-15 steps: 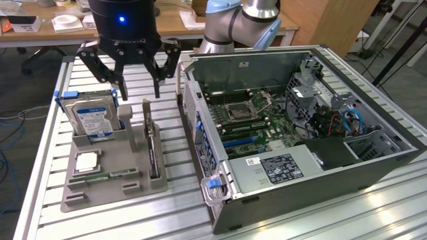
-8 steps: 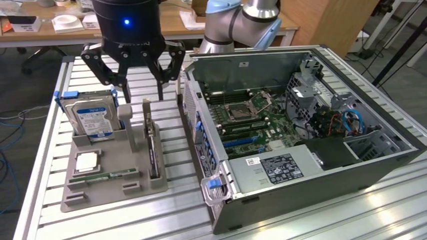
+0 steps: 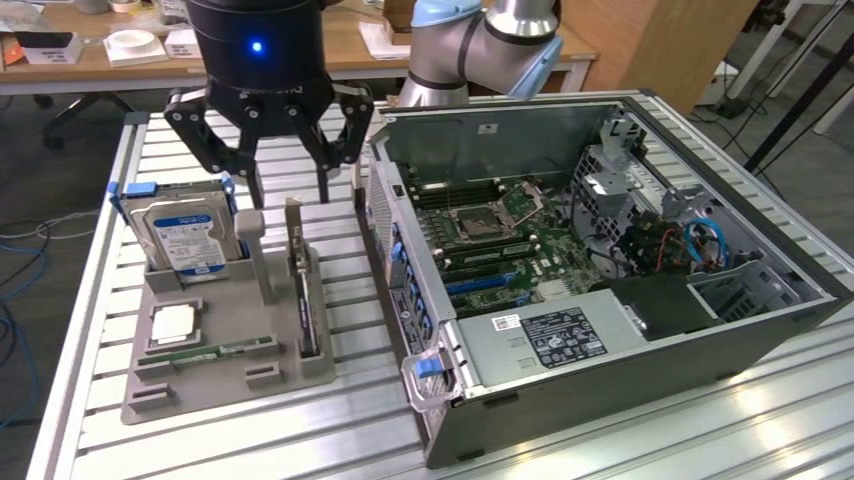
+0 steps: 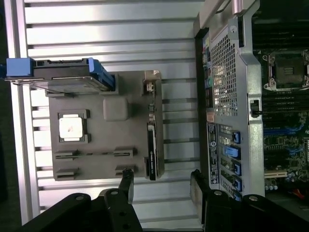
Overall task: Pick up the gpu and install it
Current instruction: 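Pick up the gpu and move the gpu toward the slot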
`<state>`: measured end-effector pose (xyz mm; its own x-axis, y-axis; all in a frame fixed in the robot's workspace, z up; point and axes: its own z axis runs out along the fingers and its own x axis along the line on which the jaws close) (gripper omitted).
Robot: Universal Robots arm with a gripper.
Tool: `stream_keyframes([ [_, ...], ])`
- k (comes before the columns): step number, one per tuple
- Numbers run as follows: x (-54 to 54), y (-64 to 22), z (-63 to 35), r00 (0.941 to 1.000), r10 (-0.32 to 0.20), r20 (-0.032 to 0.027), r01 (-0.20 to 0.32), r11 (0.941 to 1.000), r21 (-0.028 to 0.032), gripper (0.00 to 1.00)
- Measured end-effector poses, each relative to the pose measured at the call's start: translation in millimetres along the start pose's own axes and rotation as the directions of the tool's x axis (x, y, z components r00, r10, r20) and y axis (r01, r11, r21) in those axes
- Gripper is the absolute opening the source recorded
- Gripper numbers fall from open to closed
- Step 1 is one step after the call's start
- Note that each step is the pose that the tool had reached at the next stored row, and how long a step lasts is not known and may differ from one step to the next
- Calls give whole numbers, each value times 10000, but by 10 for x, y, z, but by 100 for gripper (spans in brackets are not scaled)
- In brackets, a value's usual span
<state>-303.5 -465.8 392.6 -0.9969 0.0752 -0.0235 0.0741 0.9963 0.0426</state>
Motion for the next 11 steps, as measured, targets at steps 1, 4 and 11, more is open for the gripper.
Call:
stream_keyframes([
  [1, -2, -4, 0, 10000, 0, 0, 0, 10000, 0, 59],
  [4, -3, -11, 0, 10000, 2, 1, -2, 10000, 0, 59],
  [11, -4, -12, 0, 10000, 0, 0, 0, 10000, -1, 59],
])
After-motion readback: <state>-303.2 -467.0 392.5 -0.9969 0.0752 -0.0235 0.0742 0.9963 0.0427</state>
